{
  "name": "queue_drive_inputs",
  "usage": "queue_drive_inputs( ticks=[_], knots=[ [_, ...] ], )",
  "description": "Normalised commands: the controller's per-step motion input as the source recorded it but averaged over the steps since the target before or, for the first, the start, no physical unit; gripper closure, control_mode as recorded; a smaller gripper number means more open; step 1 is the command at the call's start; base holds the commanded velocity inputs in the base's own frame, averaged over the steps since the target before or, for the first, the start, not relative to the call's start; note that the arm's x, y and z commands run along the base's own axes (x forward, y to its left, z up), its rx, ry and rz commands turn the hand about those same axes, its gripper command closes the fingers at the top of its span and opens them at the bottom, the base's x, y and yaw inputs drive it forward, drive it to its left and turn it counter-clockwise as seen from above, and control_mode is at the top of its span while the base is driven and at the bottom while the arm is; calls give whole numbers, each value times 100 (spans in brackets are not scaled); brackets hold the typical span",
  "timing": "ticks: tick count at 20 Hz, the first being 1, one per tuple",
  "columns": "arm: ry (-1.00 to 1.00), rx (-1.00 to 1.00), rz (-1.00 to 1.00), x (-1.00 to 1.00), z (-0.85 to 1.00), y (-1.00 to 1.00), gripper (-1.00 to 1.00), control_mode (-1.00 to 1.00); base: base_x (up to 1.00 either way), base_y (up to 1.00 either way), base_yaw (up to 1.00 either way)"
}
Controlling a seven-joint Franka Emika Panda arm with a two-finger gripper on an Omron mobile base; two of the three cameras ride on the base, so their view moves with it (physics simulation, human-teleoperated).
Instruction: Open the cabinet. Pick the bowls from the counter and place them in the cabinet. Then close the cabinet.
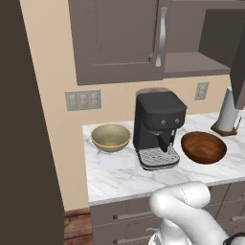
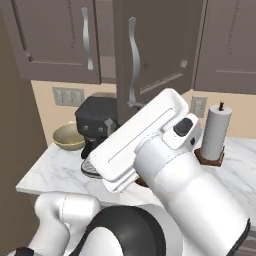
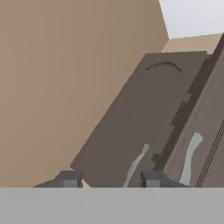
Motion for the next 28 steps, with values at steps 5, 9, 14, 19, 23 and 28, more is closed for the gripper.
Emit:
queue_drive_inputs(
  ticks=[5, 9, 14, 19, 23, 28],
  knots=[
    [-50, -9, -25, -31, 0, 100, -100, -100, 0, 0, 0],
    [-21, -2, -24, 1, 0, 100, -100, -100, 0, 0, 0],
    [6, 5, -11, 34, -4, 78, -100, -100, 0, 0, 0],
    [4, 15, -11, 39, -11, 56, -100, -100, 0, 0, 0],
    [9, 45, -20, 57, -52, 3, -100, -100, 0, 0, 0],
    [8, 45, -23, 55, -39, 17, -100, -100, 0, 0, 0]
  ],
)
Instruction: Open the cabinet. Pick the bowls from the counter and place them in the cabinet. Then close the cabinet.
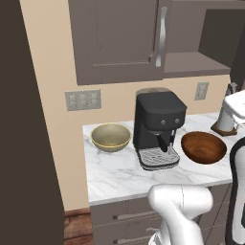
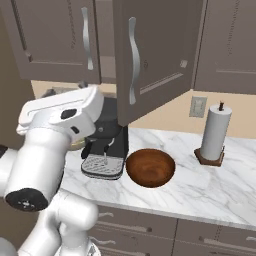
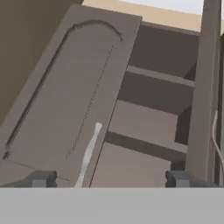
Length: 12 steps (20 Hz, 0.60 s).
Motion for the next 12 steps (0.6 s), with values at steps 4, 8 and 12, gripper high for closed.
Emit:
queue_drive_inputs(
  ticks=[4, 8, 12],
  knots=[
    [0, 32, -23, 46, -28, 41, -100, -100, 0, 0, 0],
    [0, 33, -18, 38, -17, 9, -100, -100, 0, 0, 0],
    [0, 26, -6, 10, -3, -24, -100, -100, 0, 0, 0]
  ],
)
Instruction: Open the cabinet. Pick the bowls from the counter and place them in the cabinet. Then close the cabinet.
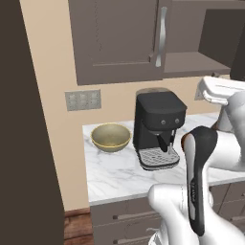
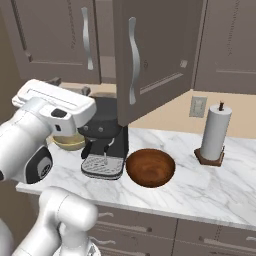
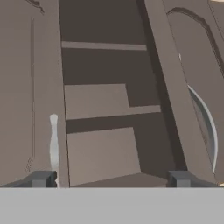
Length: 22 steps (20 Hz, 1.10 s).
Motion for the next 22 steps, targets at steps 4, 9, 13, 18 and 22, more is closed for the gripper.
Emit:
queue_drive_inputs(
  ticks=[4, 9, 13, 18, 22],
  knots=[
    [0, 7, -1, 13, -1, -36, -100, -100, 0, 0, 0],
    [0, 0, -1, 41, -10, -31, -100, -100, 0, 0, 0],
    [0, 6, 0, 58, -18, -53, -100, -100, 0, 0, 0],
    [0, 13, -3, 39, -21, -93, -100, -100, 0, 0, 0],
    [0, 17, -8, 25, -24, -100, -100, -100, 0, 0, 0]
  ],
)
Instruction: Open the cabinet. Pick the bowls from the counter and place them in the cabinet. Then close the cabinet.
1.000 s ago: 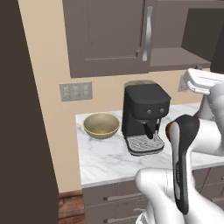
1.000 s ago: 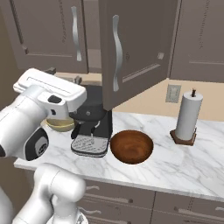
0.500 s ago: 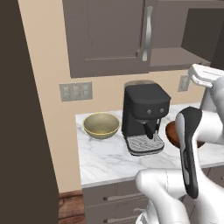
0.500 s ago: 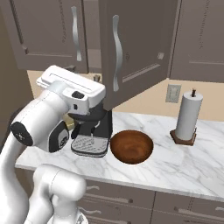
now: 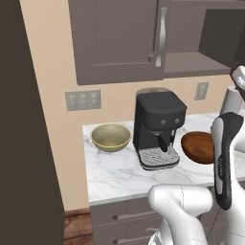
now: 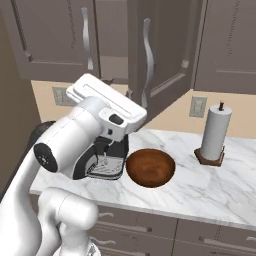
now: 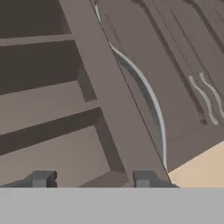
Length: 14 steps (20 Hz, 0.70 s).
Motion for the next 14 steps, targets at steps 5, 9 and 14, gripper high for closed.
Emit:
queue_drive_inputs(
  ticks=[5, 9, 14],
  knots=[
    [0, 23, -15, 3, -24, -100, -100, -100, 0, 0, 0],
    [0, 17, -16, 26, -46, -100, -100, -100, 0, 0, 0],
    [-12, 0, -6, -43, -56, 20, -100, -100, 0, 0, 0]
  ],
)
